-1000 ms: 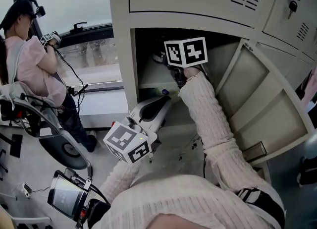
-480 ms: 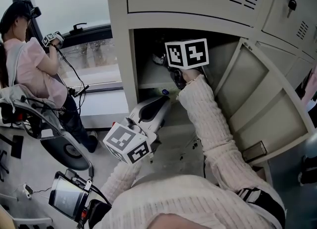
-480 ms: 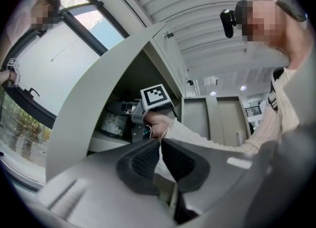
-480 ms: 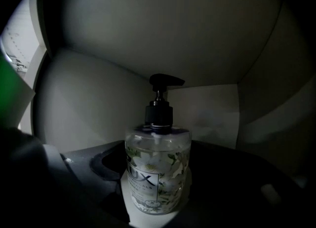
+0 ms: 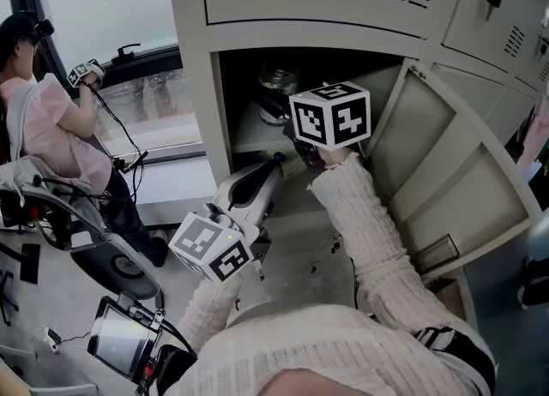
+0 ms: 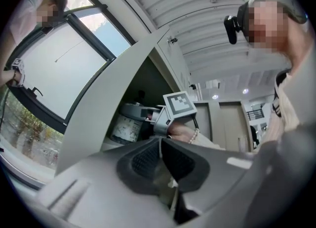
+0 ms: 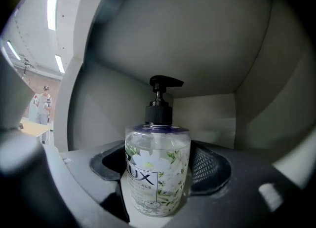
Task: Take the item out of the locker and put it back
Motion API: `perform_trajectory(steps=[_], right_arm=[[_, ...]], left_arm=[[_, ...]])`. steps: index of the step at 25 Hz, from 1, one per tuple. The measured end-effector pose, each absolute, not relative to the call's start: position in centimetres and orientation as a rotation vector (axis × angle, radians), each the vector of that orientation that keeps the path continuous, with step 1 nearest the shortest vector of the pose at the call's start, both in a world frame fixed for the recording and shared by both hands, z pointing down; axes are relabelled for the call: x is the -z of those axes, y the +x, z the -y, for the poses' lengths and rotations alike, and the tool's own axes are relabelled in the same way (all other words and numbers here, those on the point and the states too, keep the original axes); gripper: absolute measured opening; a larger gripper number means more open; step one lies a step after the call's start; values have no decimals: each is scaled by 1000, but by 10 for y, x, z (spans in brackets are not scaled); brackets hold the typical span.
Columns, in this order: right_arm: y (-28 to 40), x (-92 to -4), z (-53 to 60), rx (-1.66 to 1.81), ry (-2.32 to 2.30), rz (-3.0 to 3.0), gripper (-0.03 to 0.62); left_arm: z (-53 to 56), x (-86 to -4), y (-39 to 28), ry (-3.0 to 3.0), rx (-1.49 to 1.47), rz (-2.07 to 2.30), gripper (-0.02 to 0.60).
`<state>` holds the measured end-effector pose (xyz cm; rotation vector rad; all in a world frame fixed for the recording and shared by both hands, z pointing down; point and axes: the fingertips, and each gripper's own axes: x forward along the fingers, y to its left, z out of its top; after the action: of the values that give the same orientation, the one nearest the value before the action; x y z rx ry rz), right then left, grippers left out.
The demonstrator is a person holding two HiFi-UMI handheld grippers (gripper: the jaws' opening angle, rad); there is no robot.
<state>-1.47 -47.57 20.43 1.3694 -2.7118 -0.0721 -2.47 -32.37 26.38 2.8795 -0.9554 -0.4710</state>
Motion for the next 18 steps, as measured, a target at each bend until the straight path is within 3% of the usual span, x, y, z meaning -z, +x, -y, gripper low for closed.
perform_trajectory(steps=[18], right_arm=[[25, -206, 375, 97, 1431, 2830, 364]], left_arm=[[305, -272, -35, 2845, 456, 978, 5]])
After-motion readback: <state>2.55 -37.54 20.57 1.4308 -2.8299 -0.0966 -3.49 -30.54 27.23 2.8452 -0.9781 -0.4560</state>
